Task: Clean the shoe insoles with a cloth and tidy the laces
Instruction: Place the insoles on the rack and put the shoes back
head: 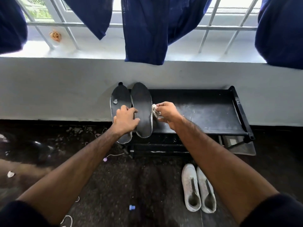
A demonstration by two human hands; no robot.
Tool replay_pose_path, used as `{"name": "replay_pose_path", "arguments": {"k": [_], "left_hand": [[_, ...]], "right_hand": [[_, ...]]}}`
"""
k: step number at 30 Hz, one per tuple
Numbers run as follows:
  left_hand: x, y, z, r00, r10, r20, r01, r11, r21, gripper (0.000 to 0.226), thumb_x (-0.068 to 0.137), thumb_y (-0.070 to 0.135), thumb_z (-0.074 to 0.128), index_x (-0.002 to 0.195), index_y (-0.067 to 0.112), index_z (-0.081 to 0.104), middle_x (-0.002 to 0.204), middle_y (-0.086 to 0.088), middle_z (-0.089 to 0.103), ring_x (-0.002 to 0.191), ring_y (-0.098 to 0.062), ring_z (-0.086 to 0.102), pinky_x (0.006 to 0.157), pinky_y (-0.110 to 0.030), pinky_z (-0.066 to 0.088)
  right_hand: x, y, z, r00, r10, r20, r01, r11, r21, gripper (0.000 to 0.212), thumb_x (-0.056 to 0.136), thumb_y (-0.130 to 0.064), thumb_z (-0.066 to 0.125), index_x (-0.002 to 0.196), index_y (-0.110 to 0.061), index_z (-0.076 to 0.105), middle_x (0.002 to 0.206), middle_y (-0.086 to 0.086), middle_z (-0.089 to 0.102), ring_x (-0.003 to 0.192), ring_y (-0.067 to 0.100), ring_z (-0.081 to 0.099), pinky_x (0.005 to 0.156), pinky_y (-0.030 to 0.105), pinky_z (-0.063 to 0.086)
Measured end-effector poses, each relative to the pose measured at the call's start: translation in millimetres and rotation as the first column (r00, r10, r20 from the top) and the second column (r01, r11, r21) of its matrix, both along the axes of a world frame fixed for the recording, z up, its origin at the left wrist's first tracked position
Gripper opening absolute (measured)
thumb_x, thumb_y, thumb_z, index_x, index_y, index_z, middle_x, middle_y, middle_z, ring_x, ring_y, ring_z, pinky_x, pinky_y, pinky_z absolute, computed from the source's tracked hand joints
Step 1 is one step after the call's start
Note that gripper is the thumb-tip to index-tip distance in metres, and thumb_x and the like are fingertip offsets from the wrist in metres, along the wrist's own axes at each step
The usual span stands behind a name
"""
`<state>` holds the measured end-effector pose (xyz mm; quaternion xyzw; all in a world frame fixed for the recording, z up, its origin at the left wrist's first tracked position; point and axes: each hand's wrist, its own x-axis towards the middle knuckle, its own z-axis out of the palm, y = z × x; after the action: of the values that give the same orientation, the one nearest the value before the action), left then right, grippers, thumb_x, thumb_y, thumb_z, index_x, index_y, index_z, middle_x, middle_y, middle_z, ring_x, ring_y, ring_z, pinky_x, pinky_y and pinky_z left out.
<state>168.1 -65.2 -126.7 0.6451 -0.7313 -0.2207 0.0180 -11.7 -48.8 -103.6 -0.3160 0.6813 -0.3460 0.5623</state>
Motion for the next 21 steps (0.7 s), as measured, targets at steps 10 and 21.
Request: {"name": "replay_pose_path", "arguments": {"k": [10, 21], "left_hand": [[-56.4, 109.6, 79.7, 0.933, -0.185, -0.308, 0.186, 0.982, -0.024, 0.042, 0.091, 0.016, 0.065, 0.132, 0.017, 0.059, 0.119, -0.007, 0.057, 0.109, -0.024, 0.057, 0.100, -0.045, 0.047], [-217.1, 242.5, 229.9, 0.721, -0.014, -0.692, 0.263, 0.930, 0.256, 0.012, 0.101, 0.019, 0.058, 0.110, 0.021, 0.066, 0.092, 0.004, 0.072, 0.079, -0.004, 0.070, 0.060, -0.012, 0.047]], "right_hand": [[-59.6, 126.2, 77.8, 0.982, -0.041, 0.185, 0.031, 0.998, 0.053, 0.018, 0.100, -0.001, 0.056, 0.093, -0.016, 0.062, 0.092, 0.009, 0.065, 0.079, 0.018, 0.065, 0.062, 0.025, 0.052], [-204.1, 285.6, 205.4, 0.897, -0.173, 0.407, 0.169, 0.985, 0.047, 0.018, 0.100, 0.002, 0.054, 0.095, -0.013, 0.063, 0.083, 0.003, 0.070, 0.075, 0.017, 0.069, 0.071, 0.031, 0.060]]}}
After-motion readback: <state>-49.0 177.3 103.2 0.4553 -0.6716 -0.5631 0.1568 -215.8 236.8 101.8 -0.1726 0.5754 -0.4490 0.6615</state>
